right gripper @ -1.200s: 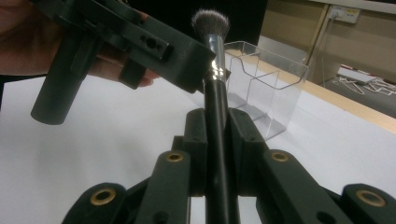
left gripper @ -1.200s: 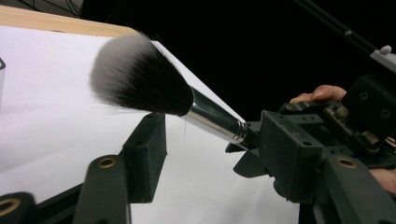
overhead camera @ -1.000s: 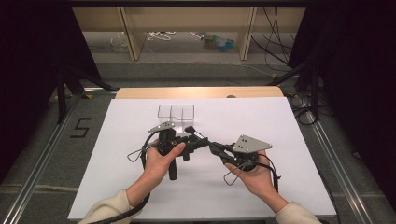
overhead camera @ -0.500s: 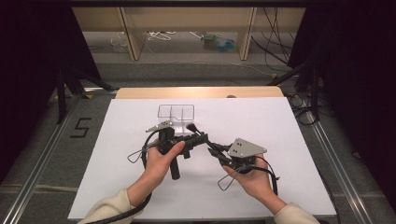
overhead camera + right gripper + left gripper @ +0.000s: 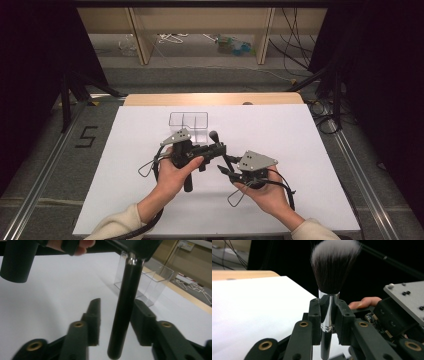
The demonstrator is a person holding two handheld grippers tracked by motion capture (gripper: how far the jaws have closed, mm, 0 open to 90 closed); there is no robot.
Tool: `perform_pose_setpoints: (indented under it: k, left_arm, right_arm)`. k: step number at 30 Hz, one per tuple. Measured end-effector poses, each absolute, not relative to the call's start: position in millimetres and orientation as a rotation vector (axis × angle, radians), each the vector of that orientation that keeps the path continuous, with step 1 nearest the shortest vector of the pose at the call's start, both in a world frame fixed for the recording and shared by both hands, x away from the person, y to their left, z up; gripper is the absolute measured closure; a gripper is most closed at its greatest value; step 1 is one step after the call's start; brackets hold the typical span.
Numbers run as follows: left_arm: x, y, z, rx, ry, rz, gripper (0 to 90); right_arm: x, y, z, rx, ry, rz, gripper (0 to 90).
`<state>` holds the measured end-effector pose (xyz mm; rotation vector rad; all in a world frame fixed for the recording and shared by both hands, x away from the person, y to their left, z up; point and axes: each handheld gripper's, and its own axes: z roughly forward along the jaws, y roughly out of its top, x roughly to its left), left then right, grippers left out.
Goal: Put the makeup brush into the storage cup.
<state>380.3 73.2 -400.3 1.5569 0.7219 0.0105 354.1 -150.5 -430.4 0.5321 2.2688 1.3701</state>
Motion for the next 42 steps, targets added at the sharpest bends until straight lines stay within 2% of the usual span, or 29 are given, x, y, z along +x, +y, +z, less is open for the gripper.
perform_pose_setpoints:
  k: [4,9,23,42]
  left_arm:
    - [377,73,-394,1.591,0.706,0.095,76.4]
    - [375,75,-389,1.642,0.681,0.196,76.4]
    - [378,86,-379,1.697,0.673,0.372,76.4]
    - [383,96,-377,1.712,0.69,0.436,76.3]
  right_arm:
    - [356,-150,-432,0.571,2.277,1.4,39.5]
    - [357,-152,-434,0.596,2.297,1.416,29.9]
    - [360,-169,-430,0.654,2.294,1.489,25.0]
    - [340,-217,-416,0.683,2.198,1.546,21.0]
